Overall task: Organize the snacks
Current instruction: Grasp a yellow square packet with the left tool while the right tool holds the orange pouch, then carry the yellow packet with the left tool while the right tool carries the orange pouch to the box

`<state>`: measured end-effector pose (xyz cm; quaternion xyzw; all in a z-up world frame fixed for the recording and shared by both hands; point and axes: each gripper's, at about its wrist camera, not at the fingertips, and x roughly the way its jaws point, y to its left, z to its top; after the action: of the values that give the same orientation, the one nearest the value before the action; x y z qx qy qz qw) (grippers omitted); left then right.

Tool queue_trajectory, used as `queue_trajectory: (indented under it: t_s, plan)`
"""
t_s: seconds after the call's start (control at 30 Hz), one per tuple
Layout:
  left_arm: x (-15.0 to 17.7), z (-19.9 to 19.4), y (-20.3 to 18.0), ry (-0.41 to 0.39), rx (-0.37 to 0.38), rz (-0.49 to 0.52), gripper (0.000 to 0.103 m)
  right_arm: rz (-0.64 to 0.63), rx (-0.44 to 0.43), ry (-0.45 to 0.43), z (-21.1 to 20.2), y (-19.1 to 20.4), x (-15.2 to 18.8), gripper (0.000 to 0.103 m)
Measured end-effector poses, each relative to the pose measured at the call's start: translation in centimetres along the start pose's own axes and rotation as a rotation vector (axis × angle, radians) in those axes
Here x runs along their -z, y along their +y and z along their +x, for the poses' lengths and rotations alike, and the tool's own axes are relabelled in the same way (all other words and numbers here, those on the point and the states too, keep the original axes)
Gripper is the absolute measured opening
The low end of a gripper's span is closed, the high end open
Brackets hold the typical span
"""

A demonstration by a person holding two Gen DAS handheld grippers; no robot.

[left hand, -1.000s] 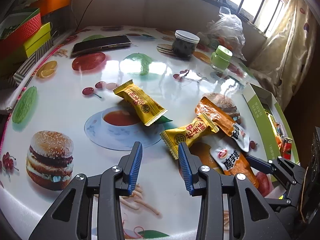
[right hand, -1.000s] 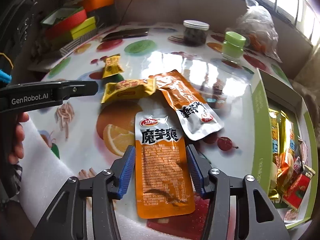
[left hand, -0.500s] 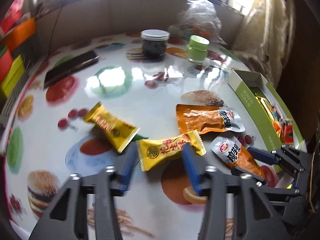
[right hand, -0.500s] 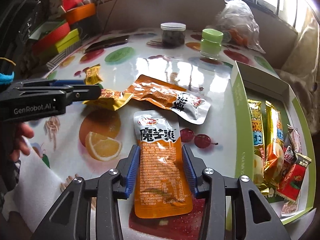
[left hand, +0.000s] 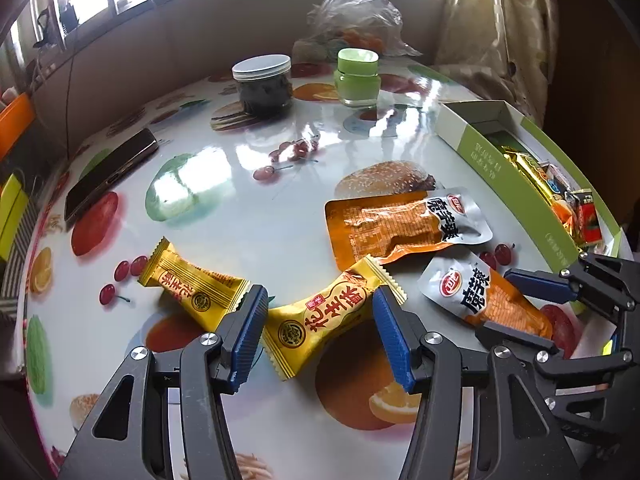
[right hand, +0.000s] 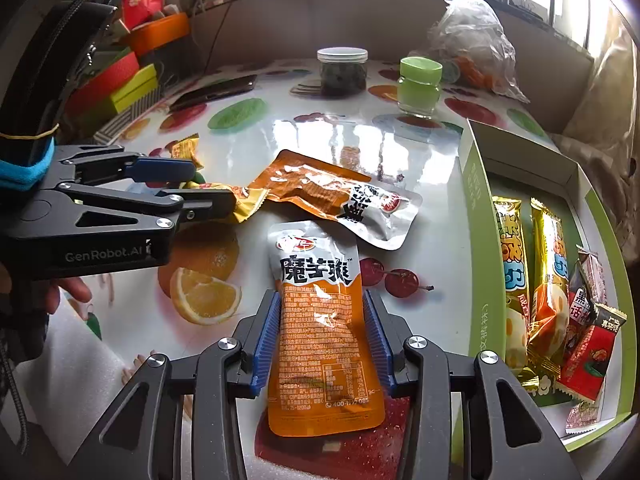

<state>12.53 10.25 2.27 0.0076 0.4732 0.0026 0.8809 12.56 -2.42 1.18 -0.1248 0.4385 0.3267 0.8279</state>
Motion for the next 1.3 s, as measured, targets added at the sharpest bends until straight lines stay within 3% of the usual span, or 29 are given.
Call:
queue_trajectory:
  t_s: [0.23,0.37,0.73,0.8,0.87,0.93,1.3]
  plan:
    - [0.2,0.0,-1.1,0.034,0.063,0.019,0.056,0.005,-0.006,0.0,0.0,0.0,-0.1,0.041]
    - [-0.3,0.5,-0.3,0.032,0.01,-0.012,0.056,0.005,-0.007,-0.001,0.0,-0.1,-0.1,0.041]
    - [0.2,1.3,-0.1,0.049,0.029,-0.053,0.056,0.01,-0.007,-0.003,0.0,-0.2,-0.1,0.041]
    - [0.2,1.3,-0.1,0.045,0.024,-0.064,0.05,0.016,-0.008,-0.005,-0.1,-0.2,-0.1,0.041]
    - [0.2,1.2,-0.1,0.04,0.022,-0.069,0.035,0.017,-0.007,-0.006,-0.1,-0.3,-0.1,0.041]
    - [0.2,1.0,-0.1,0.039,0.021,-0.076,0.027,0.02,-0.005,-0.008,-0.1,-0.4,-0.2,0.04]
    - [0.3,-0.5,0.0,-0.001,0.03,-0.124,0.026,0.042,-0.006,-0.022,-0.5,-0.7,-0.2,0.038]
